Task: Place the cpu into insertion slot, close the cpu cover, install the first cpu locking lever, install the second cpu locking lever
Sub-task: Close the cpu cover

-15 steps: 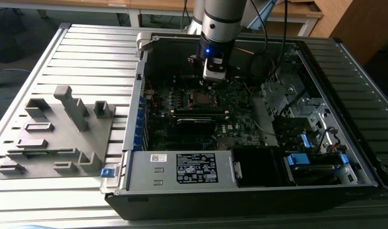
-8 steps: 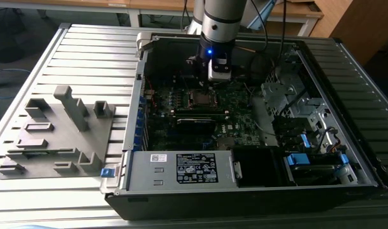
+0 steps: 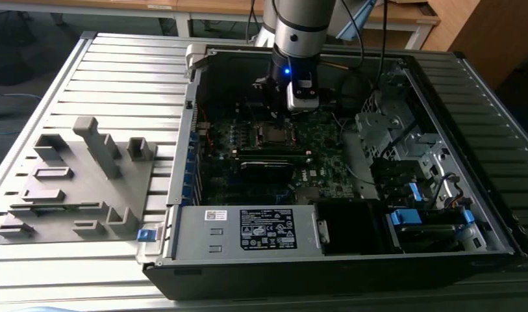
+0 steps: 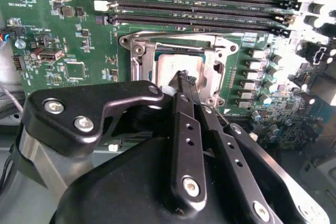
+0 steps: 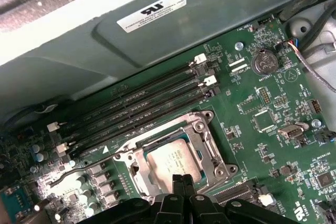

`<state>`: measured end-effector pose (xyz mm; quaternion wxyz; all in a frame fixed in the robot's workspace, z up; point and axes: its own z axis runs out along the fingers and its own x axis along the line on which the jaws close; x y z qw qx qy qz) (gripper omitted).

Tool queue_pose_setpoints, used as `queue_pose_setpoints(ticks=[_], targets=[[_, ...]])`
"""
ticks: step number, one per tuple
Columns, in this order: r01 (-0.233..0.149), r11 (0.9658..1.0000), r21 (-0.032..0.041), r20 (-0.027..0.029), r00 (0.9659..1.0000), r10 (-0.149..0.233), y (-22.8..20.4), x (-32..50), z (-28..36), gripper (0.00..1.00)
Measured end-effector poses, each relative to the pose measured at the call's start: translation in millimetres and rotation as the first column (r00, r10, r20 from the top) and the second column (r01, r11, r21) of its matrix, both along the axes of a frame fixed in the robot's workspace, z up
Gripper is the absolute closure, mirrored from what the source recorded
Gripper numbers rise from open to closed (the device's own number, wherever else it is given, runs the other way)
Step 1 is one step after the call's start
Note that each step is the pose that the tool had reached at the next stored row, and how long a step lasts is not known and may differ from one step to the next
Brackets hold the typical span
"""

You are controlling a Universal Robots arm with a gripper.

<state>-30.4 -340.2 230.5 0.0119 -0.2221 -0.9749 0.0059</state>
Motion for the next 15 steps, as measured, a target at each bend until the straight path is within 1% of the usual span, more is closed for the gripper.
queue_pose_setpoints(ticks=[4, 6, 7, 8, 10, 11, 15], targets=[[0.000, 1.0000, 0.0000, 0.0000, 1.0000, 0.000, 0.0, 0.0, 0.0, 0.89], [-0.001, 1.0000, 0.0001, 0.0014, 1.0000, 0.001, 0.0, 0.0, -0.1, 0.89], [-0.002, 1.0000, 0.0001, 0.0035, 1.0000, 0.002, 0.1, -0.1, -0.1, 0.89], [-0.004, 1.0000, 0.0001, 0.0068, 1.0000, 0.004, 0.1, 0.0, -0.1, 0.89], [-0.010, 0.9999, 0.0000, 0.0158, 0.9998, 0.010, 0.0, -0.1, -0.1, 0.89], [-0.012, 0.9999, 0.0001, 0.0176, 0.9998, 0.012, 0.1, 0.0, -0.1, 0.89], [-0.013, 0.9999, -0.0001, 0.0181, 0.9998, 0.013, 0.0, -0.1, -0.1, 0.89]])
